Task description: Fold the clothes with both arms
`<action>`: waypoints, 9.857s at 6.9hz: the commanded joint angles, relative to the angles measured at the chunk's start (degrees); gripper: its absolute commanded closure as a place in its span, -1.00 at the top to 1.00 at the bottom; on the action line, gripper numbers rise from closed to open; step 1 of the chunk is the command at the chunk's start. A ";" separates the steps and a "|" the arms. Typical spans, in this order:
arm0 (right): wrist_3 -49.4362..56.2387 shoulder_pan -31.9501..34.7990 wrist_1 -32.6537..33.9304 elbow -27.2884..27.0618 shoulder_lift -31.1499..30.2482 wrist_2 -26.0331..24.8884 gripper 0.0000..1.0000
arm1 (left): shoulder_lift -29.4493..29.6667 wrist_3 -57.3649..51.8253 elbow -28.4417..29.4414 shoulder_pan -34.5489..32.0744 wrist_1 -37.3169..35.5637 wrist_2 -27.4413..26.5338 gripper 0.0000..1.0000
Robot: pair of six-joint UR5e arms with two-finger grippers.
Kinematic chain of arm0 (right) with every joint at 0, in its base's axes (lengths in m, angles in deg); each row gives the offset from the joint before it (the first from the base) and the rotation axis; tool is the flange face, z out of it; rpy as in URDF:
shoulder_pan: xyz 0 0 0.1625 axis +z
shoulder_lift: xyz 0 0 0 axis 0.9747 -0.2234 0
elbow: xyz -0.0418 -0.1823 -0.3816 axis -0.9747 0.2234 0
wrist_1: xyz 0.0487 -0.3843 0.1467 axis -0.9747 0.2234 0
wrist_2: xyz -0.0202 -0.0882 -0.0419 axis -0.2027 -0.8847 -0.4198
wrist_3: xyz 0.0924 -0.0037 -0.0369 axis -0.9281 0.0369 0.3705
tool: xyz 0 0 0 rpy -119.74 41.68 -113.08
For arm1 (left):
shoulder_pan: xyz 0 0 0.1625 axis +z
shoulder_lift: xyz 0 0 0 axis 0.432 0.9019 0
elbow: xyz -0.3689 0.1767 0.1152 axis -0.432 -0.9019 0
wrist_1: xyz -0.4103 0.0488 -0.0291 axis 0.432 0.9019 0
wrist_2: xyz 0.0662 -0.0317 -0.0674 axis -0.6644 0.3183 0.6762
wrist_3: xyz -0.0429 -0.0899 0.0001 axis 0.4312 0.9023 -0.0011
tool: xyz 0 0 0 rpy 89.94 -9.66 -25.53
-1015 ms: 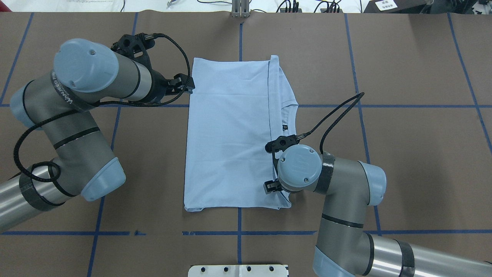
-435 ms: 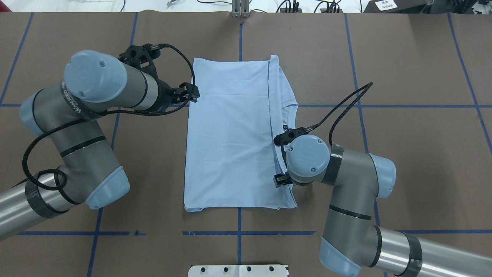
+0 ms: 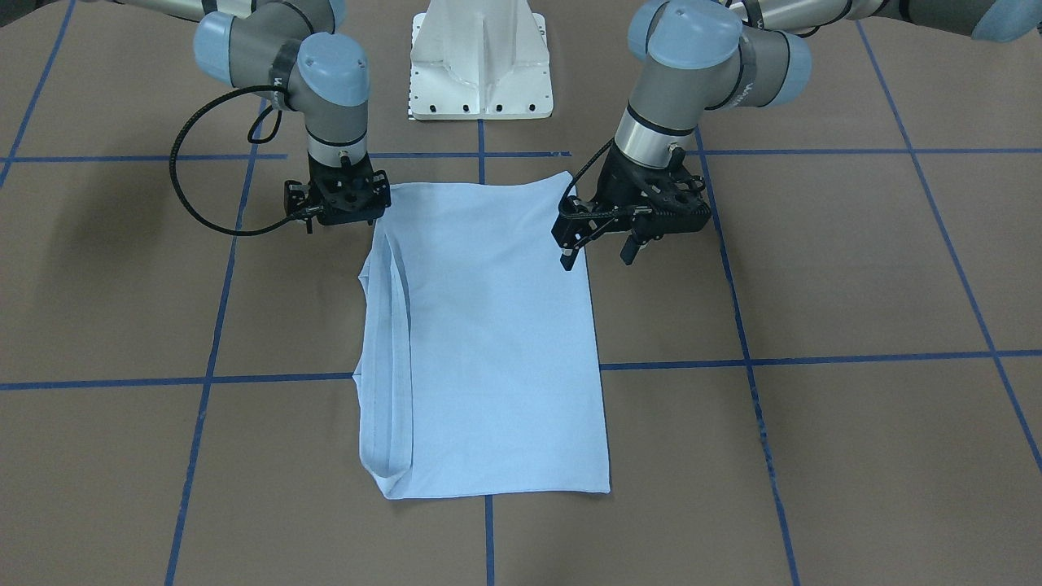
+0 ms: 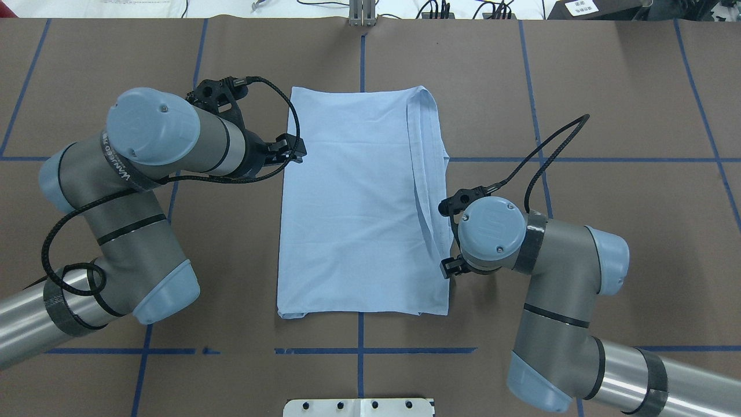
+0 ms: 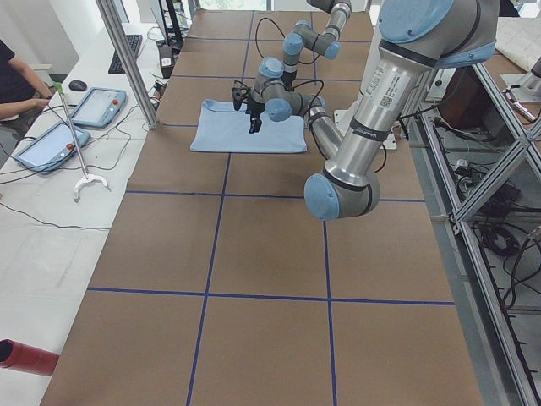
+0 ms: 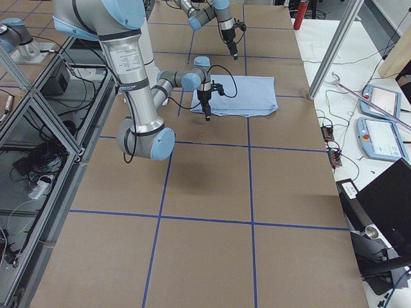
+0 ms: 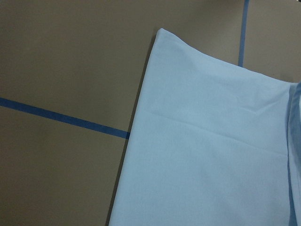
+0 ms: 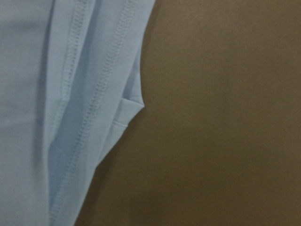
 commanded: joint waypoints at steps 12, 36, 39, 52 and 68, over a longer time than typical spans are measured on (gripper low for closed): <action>6.08 7.39 -1.91 22.62 19.23 0.54 1.00 | 0.09 -0.79 0.58 0.16 0.18 0.22 1.00; -5.96 14.07 -4.11 -2.51 6.75 18.55 1.00 | -6.24 36.29 -4.42 19.94 -9.40 -5.84 0.86; -5.96 13.98 -4.11 -2.43 6.75 18.55 1.00 | -6.50 37.43 -4.17 21.17 -9.40 -5.84 0.70; -29.26 3.47 -4.11 -6.02 5.61 10.58 1.00 | -6.33 29.54 -9.00 22.93 -10.89 -5.93 -1.00; -57.38 -11.15 -5.43 -0.84 2.18 -5.35 1.00 | -5.98 26.28 -8.30 22.75 -10.54 -6.02 -1.00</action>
